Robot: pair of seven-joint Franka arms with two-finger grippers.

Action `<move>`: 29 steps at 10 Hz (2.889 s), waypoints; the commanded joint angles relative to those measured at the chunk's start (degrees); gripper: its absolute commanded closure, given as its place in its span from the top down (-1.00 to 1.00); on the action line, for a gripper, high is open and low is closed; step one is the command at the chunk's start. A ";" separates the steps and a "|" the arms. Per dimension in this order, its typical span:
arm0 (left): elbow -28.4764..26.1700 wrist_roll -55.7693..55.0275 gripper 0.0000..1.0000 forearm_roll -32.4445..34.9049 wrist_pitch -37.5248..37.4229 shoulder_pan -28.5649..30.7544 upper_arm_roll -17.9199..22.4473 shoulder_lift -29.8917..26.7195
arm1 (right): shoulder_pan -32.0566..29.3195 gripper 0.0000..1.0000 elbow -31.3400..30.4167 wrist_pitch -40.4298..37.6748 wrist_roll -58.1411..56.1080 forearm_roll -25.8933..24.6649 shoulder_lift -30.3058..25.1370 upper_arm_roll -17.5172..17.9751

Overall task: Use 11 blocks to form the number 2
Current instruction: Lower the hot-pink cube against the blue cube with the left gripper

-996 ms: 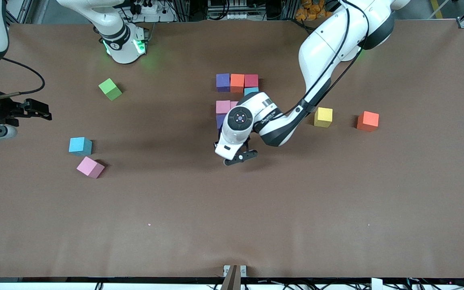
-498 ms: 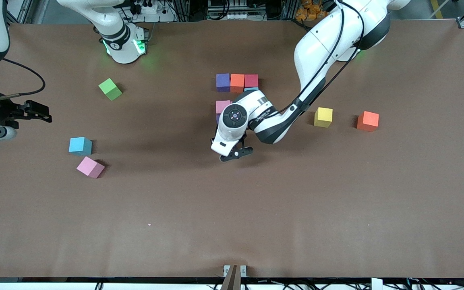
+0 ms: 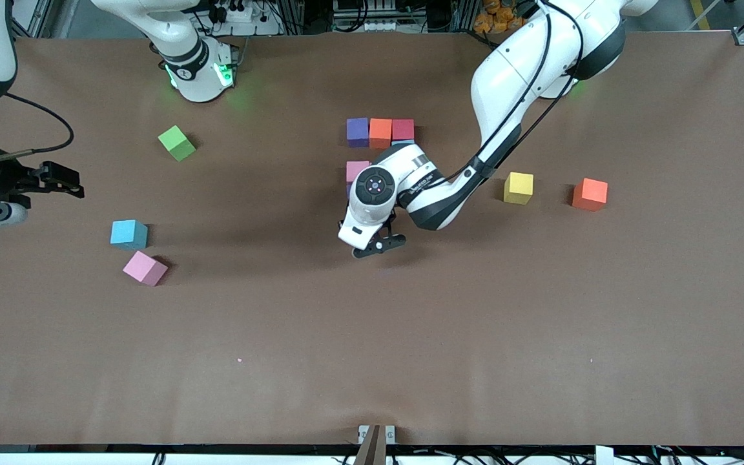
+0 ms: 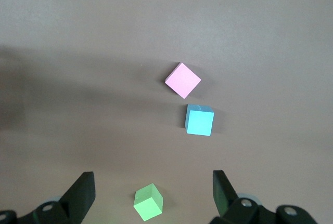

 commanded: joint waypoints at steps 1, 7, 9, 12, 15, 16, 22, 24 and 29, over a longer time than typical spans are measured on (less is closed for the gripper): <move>0.53 0.29 -1.00 -1.18 -1.48 -1.20 0.84 0.47 | -4.16 1.00 0.28 -0.15 -0.58 0.15 0.14 4.10; 0.53 0.29 -1.00 -1.18 -1.48 -2.43 0.84 1.00 | -3.81 1.00 2.12 -0.86 -5.50 -3.71 0.67 5.78; 0.53 0.20 0.98 -1.18 -1.48 -2.34 0.84 0.91 | -4.25 1.00 2.12 -0.94 -7.25 -3.63 0.58 5.78; 0.53 -0.23 1.00 -1.27 -1.48 -2.43 0.84 0.65 | -3.91 1.00 2.12 -0.86 -7.18 -3.63 0.58 5.78; 0.61 -0.59 1.00 -1.27 -1.57 -2.17 0.84 -0.75 | -3.37 1.00 2.04 -0.86 -7.26 -3.63 0.50 5.78; 0.62 -0.68 1.00 -1.36 -1.65 -1.91 0.84 -1.54 | -3.64 1.00 1.95 -0.86 -7.26 -3.63 0.58 5.78; 0.53 -0.94 1.00 -1.71 -9.54 1.77 0.23 -6.90 | -9.08 1.00 2.12 -0.24 -12.80 -3.71 1.72 8.24; -1.22 -0.94 1.00 -1.80 -14.12 5.11 -0.21 -9.71 | -9.70 1.00 2.12 -0.68 -13.67 -3.19 1.81 8.24; -19.83 3.88 1.00 -1.45 -13.70 18.19 -4.68 -20.34 | -8.21 1.00 -2.79 -4.55 -21.92 -4.15 4.09 12.53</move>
